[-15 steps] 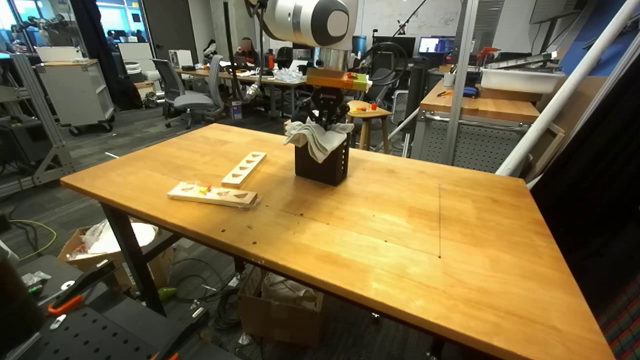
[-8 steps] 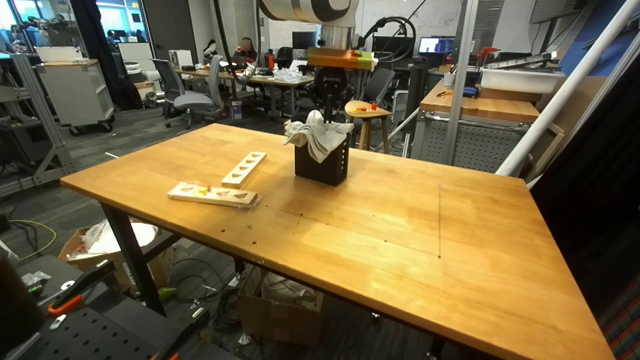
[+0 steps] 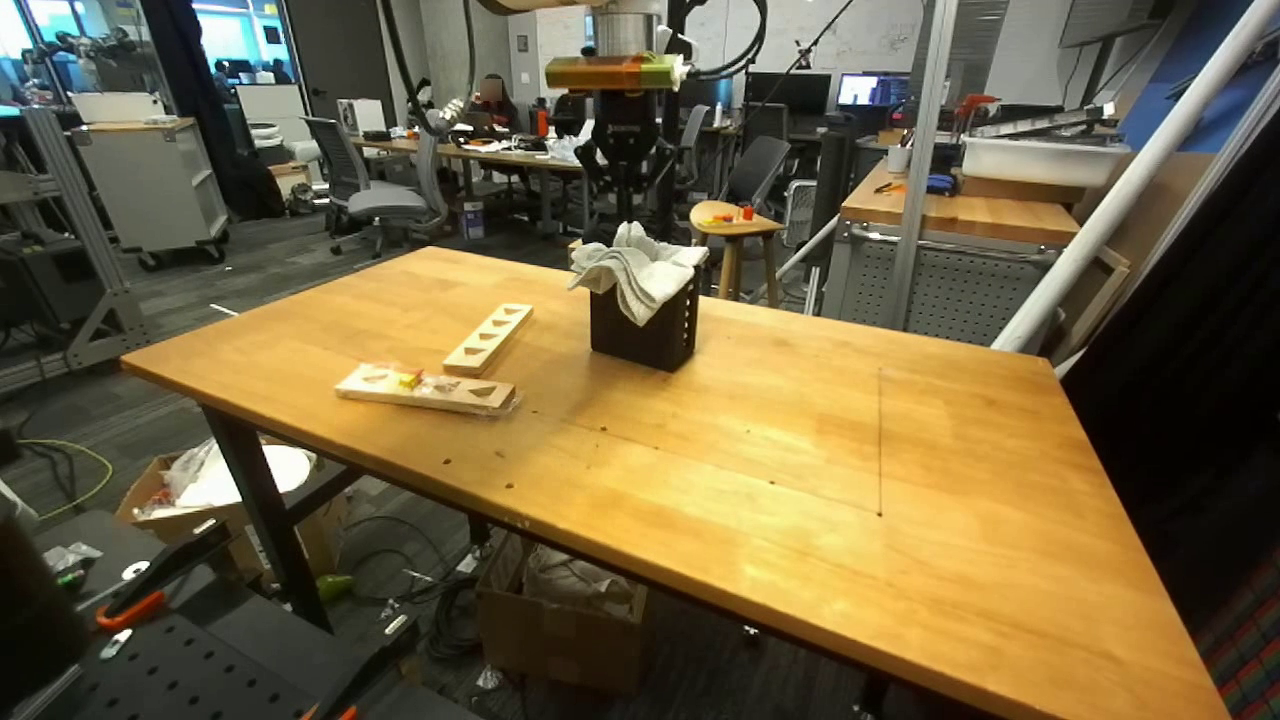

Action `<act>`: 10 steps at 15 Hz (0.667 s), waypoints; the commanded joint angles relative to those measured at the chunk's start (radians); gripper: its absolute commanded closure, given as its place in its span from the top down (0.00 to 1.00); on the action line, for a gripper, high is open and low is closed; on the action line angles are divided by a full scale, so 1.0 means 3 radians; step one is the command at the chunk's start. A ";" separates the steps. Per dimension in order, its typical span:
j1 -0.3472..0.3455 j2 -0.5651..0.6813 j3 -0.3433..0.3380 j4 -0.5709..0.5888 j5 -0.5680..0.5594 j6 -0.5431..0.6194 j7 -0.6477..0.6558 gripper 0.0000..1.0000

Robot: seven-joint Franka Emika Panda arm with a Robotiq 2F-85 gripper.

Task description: Put the white towel in the black box

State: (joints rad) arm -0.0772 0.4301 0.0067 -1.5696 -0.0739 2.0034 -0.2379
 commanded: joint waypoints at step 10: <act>0.0088 0.0016 -0.0134 -0.0035 -0.0139 0.0042 0.0403 0.11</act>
State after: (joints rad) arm -0.0447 0.4322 -0.0225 -1.5806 -0.0997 1.9875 -0.1037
